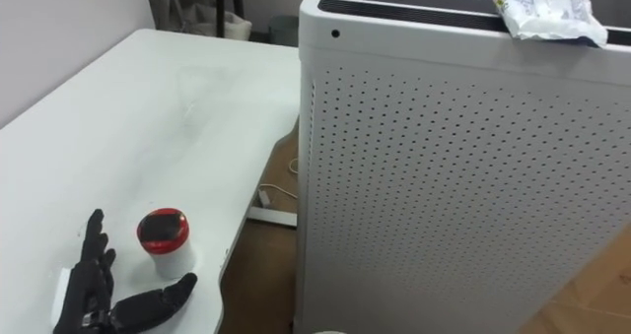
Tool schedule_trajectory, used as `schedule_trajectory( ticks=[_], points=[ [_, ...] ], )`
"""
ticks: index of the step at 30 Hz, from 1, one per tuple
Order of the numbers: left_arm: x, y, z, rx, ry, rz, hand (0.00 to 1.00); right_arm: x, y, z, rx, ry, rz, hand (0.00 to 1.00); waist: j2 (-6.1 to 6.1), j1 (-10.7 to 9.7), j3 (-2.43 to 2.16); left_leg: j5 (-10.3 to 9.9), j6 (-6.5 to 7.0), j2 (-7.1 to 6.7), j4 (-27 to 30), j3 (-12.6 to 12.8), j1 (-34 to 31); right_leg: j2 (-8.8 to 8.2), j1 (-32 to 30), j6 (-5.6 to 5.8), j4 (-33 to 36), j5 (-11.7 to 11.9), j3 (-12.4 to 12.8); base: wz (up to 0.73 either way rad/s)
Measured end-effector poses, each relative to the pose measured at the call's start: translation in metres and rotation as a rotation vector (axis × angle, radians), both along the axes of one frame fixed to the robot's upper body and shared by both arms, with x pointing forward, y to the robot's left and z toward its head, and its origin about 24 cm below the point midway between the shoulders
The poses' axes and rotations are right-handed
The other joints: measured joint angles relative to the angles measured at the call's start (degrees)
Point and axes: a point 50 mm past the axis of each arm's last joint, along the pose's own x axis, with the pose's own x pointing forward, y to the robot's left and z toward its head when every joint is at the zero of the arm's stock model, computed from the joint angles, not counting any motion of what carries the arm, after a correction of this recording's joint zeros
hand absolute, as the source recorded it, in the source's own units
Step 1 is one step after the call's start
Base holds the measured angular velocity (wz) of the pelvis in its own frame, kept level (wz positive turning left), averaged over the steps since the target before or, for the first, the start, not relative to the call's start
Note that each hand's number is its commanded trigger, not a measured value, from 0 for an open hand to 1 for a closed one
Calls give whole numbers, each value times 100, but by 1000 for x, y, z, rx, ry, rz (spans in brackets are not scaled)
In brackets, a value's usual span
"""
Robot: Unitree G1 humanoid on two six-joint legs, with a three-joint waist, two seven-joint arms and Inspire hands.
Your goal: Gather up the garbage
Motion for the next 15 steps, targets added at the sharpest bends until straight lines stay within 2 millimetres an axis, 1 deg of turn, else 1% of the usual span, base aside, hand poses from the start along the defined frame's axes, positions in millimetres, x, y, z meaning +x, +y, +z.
schedule_trajectory(
  ticks=[9, 12, 15],
  points=[
    [2, -1, 1, -4, -5, 10, 0, -2, 2, 0, -19, 0, 23, 100, 15, -9, 10, 0, 0, 0, -4, -13, 3, 2, 23, 0, -12, 0, 7, 0],
    [2, -1, 0, -5, -3, 17, 0, -7, 3, -1, -14, 11, 22, 100, 51, -20, 36, 0, 0, 0, -39, -6, 47, 3, 24, 0, -28, 0, 13, 0],
    [4, -1, 2, -4, -10, 24, 0, -9, 3, -2, -11, 15, 21, 100, 74, -52, 48, 1, -2, 0, -49, -4, 19, 5, -14, 0, -25, 0, 12, 0]
  ],
)
